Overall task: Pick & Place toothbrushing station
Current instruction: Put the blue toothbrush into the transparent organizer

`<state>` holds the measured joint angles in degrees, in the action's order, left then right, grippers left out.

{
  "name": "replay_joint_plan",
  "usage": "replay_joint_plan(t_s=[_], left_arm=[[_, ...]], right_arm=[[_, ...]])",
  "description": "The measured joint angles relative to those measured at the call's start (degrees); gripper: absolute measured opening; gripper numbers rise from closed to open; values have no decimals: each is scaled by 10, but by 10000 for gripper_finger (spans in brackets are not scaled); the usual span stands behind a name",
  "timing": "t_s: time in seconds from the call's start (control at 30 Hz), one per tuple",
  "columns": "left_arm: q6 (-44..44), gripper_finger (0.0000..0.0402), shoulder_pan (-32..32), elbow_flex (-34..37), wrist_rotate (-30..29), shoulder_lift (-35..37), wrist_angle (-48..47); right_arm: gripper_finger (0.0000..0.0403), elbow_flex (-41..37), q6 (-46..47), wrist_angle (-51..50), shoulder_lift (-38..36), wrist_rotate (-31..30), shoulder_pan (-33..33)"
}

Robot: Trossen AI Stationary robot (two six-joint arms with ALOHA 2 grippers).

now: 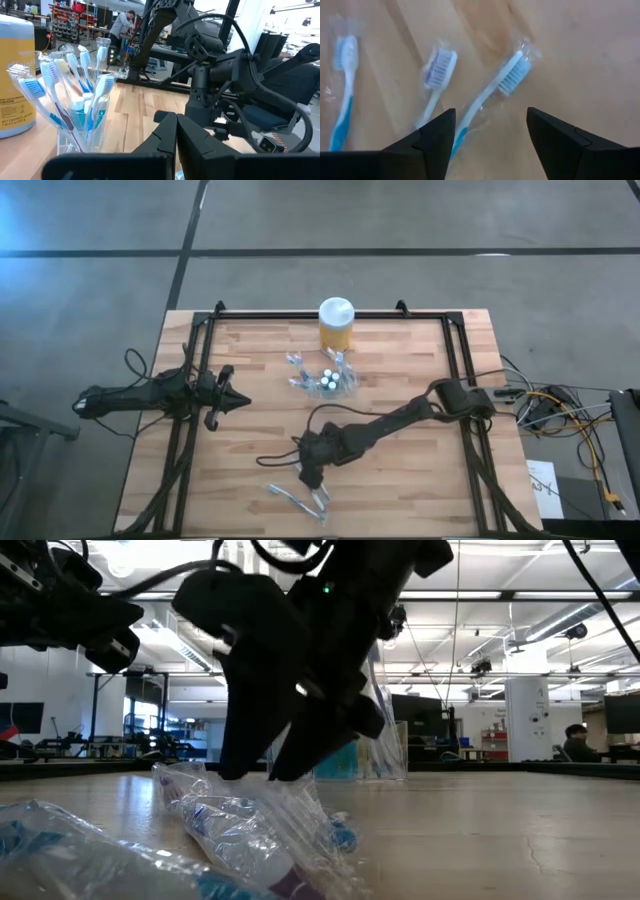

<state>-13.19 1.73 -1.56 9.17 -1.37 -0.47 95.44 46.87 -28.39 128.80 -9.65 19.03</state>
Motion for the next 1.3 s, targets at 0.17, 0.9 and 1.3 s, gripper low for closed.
replay_joint_plan(t_s=[0.17,0.9,1.3], left_arm=[[10,14,0,0,0,0,0],[10,14,0,0,0,0,0],[10,14,0,0,0,0,0]], right_arm=[[233,0,2,2,8,11,0],[169,1,-12,-106,9,7,0],[20,-1,-90,-105,2,12,-3]])
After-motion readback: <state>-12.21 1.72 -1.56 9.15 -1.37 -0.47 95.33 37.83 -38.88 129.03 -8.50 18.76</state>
